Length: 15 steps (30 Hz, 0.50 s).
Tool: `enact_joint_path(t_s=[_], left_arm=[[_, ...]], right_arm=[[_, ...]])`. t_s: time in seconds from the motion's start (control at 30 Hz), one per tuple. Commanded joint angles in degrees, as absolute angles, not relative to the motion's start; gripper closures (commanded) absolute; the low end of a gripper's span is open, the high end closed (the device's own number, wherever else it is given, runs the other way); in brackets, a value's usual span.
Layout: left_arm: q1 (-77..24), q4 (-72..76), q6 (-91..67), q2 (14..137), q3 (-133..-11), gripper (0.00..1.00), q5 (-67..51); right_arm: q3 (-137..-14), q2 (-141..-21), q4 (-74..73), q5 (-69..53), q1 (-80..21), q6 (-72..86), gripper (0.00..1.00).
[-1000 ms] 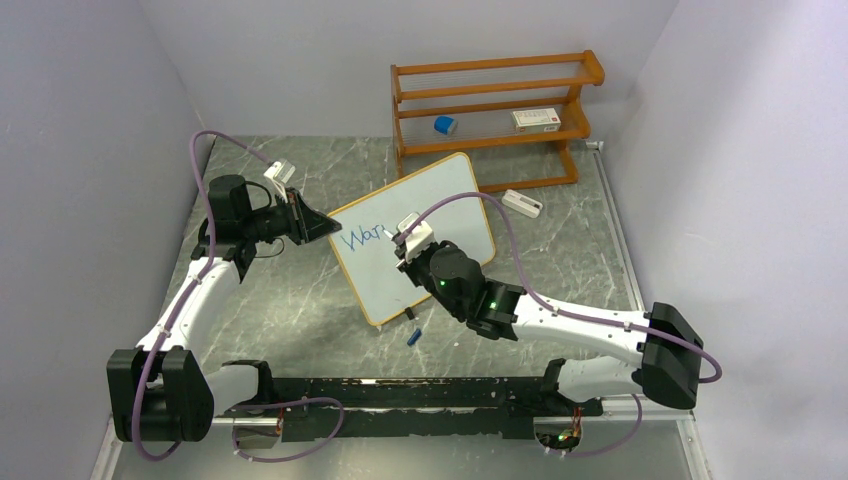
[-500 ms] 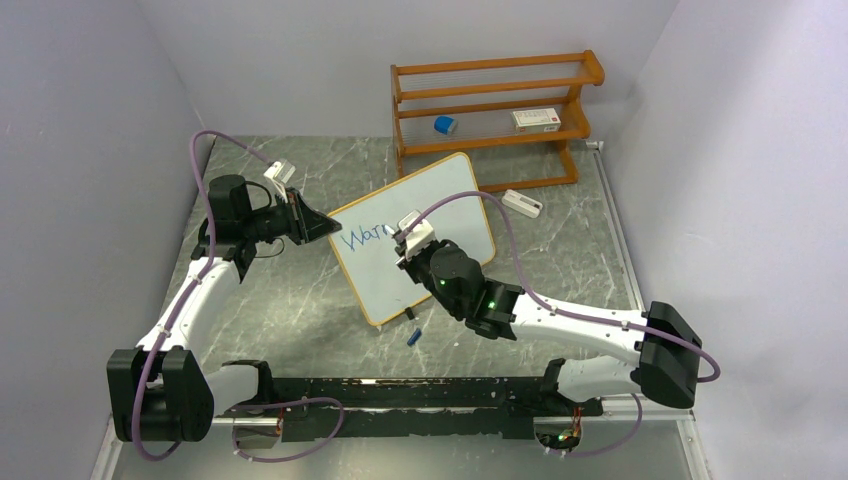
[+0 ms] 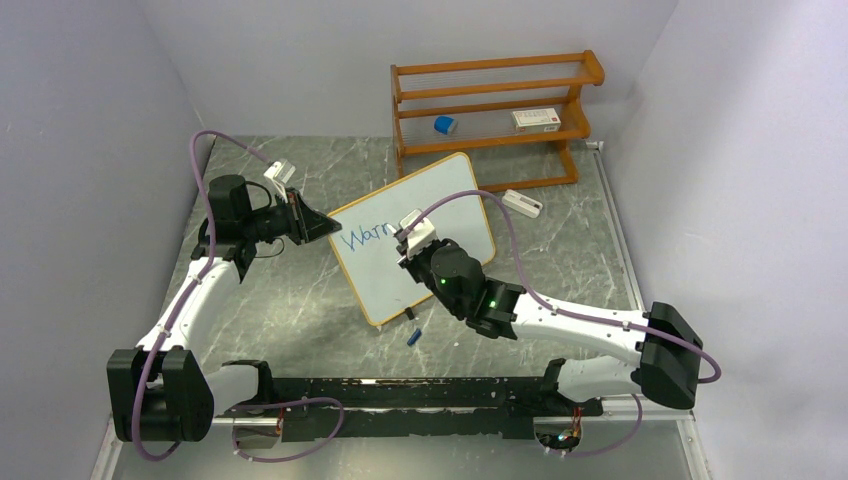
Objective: Write a sentence on the whiteboard
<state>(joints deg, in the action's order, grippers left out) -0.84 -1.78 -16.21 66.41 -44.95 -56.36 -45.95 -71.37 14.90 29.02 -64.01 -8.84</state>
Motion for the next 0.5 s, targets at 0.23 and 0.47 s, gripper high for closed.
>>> enact_joint_path(t_s=[0.23,0.47], left_arm=[[-0.1,-4.2,-13.5,67.0,-45.0,0.95,-53.4],[-0.1,-4.3,-13.5,67.0,-45.0,0.95,-53.3]], right_arm=[[-46.3,-69.7,8.9,28.3,-63.4,-6.4,1.00],[-46.3,-69.4,8.1,27.6,-63.5,-5.9,1.00]])
